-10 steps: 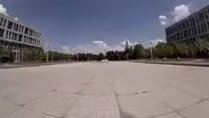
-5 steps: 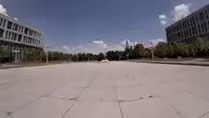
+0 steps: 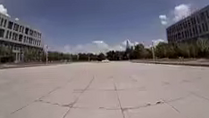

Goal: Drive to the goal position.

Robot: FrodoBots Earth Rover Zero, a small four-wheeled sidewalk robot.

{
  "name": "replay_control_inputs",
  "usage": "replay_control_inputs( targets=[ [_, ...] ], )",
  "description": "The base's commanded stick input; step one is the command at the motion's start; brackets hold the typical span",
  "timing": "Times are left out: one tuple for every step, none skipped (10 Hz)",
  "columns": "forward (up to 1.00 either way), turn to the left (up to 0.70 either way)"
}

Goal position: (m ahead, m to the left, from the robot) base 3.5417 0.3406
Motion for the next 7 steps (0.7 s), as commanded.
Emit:
replay_control_inputs(
  targets=[
    [0.5, 0.01],
    [0.5, 0.01],
    [0.5, 0.01],
    [0.5, 0.01],
    [0.5, 0.01],
    [0.5, 0.01],
    [0.5, 0.01]
  ],
)
